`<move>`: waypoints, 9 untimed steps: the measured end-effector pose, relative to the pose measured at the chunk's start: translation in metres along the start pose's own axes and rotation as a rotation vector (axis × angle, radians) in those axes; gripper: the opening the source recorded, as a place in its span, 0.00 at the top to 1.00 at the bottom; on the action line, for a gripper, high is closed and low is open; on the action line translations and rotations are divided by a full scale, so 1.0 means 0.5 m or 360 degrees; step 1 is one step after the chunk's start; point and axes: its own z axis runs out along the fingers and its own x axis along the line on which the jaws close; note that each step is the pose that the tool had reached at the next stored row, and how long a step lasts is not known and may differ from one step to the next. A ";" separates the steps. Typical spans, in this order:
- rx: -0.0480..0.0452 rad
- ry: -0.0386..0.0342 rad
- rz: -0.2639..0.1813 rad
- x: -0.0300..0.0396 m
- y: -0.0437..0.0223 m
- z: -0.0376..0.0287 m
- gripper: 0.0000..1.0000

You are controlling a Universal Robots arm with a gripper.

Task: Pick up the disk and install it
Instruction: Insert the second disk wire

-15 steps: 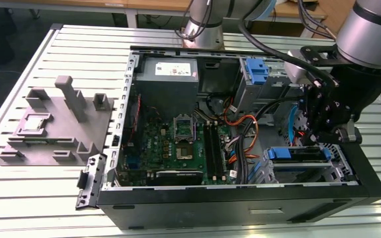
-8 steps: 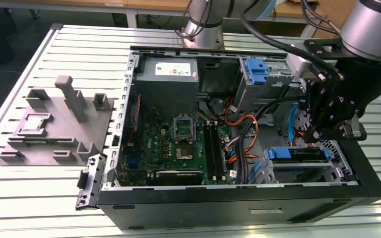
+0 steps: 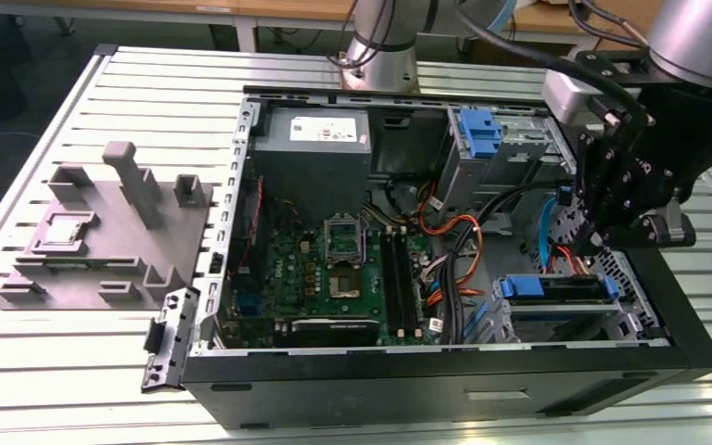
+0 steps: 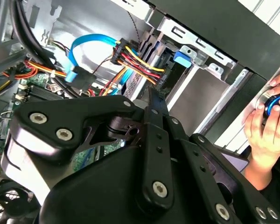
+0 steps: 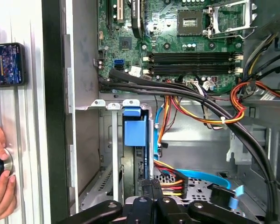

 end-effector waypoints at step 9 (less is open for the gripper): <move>-0.0004 0.0001 0.0000 -0.021 0.002 -0.010 0.90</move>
